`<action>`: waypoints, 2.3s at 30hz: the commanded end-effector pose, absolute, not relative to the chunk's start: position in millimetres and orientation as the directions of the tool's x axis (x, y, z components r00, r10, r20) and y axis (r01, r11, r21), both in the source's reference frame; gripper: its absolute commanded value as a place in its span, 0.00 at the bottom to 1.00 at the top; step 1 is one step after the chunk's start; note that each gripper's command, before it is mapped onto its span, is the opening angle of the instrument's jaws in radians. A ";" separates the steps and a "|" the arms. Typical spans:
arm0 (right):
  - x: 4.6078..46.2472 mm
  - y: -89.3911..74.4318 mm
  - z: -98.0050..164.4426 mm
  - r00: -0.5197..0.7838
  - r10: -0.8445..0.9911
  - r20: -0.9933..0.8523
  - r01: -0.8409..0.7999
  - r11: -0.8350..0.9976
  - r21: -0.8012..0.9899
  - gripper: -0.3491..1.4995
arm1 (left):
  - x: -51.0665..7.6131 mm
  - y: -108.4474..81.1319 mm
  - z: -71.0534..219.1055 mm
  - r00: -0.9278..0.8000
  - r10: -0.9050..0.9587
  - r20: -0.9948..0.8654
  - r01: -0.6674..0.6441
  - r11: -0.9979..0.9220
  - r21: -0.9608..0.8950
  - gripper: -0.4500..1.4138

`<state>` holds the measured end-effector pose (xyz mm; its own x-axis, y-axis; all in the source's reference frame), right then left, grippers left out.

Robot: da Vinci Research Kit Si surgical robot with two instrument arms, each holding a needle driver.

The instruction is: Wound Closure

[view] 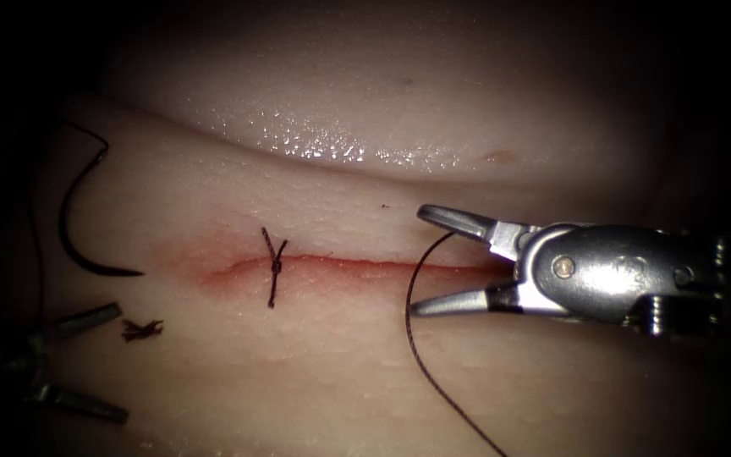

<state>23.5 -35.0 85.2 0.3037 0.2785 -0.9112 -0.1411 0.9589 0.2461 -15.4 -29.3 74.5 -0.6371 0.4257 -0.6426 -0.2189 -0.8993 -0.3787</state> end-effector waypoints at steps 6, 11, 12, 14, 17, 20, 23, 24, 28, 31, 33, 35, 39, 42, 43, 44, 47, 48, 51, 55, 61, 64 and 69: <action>22.7 -35.4 84.8 0.347 0.305 -0.887 -0.193 0.949 0.250 0.77 | -14.7 -26.6 75.1 -0.633 0.407 -0.658 -0.230 -0.911 -0.343 0.69; 21.9 -34.5 83.9 0.331 0.317 -0.889 -0.163 0.947 0.277 0.90 | -14.0 -24.2 77.5 -0.650 0.381 -0.658 -0.229 -0.923 -0.309 0.69; 21.7 -34.4 83.7 0.330 0.318 -0.889 -0.161 0.947 0.279 0.90 | -13.9 -23.9 78.0 -0.657 0.372 -0.656 -0.220 -0.927 -0.305 0.69; 21.5 -34.3 83.1 0.328 0.322 -0.888 -0.158 0.946 0.285 0.90 | -13.8 -23.5 79.2 -0.678 0.361 -0.641 -0.203 -0.929 -0.309 0.69; 21.4 -34.3 82.4 0.329 0.326 -0.886 -0.153 0.945 0.290 0.90 | -13.6 -23.4 81.2 -0.730 0.330 -0.598 -0.165 -0.935 -0.314 0.70; 21.5 -34.4 82.1 0.329 0.327 -0.886 -0.154 0.944 0.292 0.90 | -13.5 -23.9 82.9 -0.774 0.294 -0.561 -0.122 -0.938 -0.324 0.70; 21.5 -34.5 82.0 0.329 0.327 -0.886 -0.154 0.944 0.291 0.90 | -13.1 -24.7 84.4 -0.799 0.269 -0.537 -0.073 -0.931 -0.358 0.68; 21.5 -34.5 82.1 0.329 0.326 -0.886 -0.154 0.944 0.291 0.90 | -13.0 -24.7 84.6 -0.802 0.264 -0.536 -0.068 -0.931 -0.358 0.67; 21.6 -34.7 82.1 0.329 0.325 -0.886 -0.155 0.945 0.289 0.90 | -12.2 -24.3 85.3 -0.801 0.263 -0.538 -0.061 -0.930 -0.363 0.61; 21.7 -34.8 82.2 0.330 0.325 -0.887 -0.156 0.945 0.288 0.90 | -11.5 -24.0 85.9 -0.806 0.258 -0.533 -0.052 -0.927 -0.371 0.54; 21.7 -34.8 82.2 0.330 0.324 -0.887 -0.156 0.945 0.287 0.90 | -11.1 -24.1 86.4 -0.814 0.256 -0.522 -0.047 -0.924 -0.379 0.47; 21.8 -34.9 82.2 0.330 0.324 -0.887 -0.156 0.945 0.287 0.90 | -10.8 -24.3 86.8 -0.820 0.250 -0.514 -0.042 -0.923 -0.383 0.43; 21.9 -35.1 82.2 0.332 0.322 -0.887 -0.155 0.946 0.285 0.90 | -10.6 -24.8 87.9 -0.838 0.234 -0.493 -0.026 -0.919 -0.393 0.24; 21.7 -35.1 82.2 0.327 0.322 -0.888 -0.157 0.946 0.285 0.89 | -10.7 -25.1 88.2 -0.841 0.227 -0.491 -0.011 -0.915 -0.404 0.02; 21.6 -35.1 82.2 0.325 0.322 -0.889 -0.158 0.945 0.285 0.88 | -10.8 -25.1 88.2 -0.839 0.228 -0.493 -0.009 -0.913 -0.407 0.00; 21.5 -35.1 82.2 0.325 0.322 -0.889 -0.157 0.946 0.285 0.88 | -10.8 -25.1 88.1 -0.838 0.229 -0.495 -0.007 -0.912 -0.410 0.00; 21.0 -35.1 82.2 0.317 0.322 -0.892 -0.157 0.946 0.285 0.85 | -11.2 -25.0 87.7 -0.838 0.234 -0.493 -0.010 -0.910 -0.414 0.00; 20.8 -35.1 82.1 0.315 0.322 -0.893 -0.157 0.945 0.286 0.83 | -11.5 -24.8 87.5 -0.837 0.243 -0.490 -0.016 -0.906 -0.423 0.00; 19.7 -34.8 81.6 0.288 0.356 -0.889 -0.174 0.932 0.317 0.73 | -12.8 -23.8 86.5 -0.824 0.227 -0.518 -0.014 -0.924 -0.383 0.00; 19.6 -34.6 80.4 0.248 0.464 -0.851 -0.210 0.883 0.421 0.73 | -15.5 -21.8 85.1 -0.779 0.192 -0.597 -0.002 -0.953 -0.304 0.00; 19.9 -32.4 80.1 0.184 0.576 -0.796 -0.249 0.811 0.529 0.90 | -19.4 -19.1 83.4 -0.708 0.139 -0.693 -0.007 -0.982 -0.190 0.00; 19.0 -30.7 80.8 0.140 0.604 -0.784 -0.273 0.785 0.556 0.92 | -21.6 -18.2 82.5 -0.651 0.106 -0.752 0.007 -0.989 -0.146 0.00; 18.5 -29.5 82.1 0.102 0.668 -0.737 -0.281 0.730 0.623 0.96 | -24.9 -17.6 81.0 -0.525 0.027 -0.851 0.045 -0.997 -0.059 0.00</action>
